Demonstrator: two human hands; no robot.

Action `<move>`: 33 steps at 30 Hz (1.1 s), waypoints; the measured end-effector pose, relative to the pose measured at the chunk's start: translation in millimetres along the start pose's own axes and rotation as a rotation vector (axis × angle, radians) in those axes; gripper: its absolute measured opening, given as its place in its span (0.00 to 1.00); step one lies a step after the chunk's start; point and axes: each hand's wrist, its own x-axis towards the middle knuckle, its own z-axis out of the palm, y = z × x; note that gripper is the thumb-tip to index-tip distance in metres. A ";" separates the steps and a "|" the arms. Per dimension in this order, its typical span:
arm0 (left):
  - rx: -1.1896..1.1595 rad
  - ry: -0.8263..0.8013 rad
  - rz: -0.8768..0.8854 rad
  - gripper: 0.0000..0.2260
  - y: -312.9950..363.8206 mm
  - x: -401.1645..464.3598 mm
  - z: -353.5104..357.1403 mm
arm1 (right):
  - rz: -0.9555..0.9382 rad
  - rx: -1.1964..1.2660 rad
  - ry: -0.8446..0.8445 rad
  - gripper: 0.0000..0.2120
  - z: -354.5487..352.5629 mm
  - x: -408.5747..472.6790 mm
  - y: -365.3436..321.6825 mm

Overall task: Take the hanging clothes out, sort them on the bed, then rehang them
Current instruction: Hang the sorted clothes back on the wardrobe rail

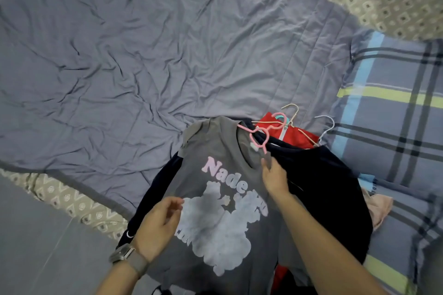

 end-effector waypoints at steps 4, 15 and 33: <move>0.199 0.170 0.152 0.24 13.2 9.7 -0.7 | -0.104 0.127 -0.414 0.12 -7.1 -68.6 -13.1; 0.789 0.237 0.548 0.23 37.9 32.2 -22.5 | 0.128 0.290 -0.734 0.19 -114.1 -91.8 -14.3; 0.676 0.225 0.545 0.19 9.7 21.5 -27.8 | 0.022 -0.483 -0.020 0.24 -118.7 46.8 64.5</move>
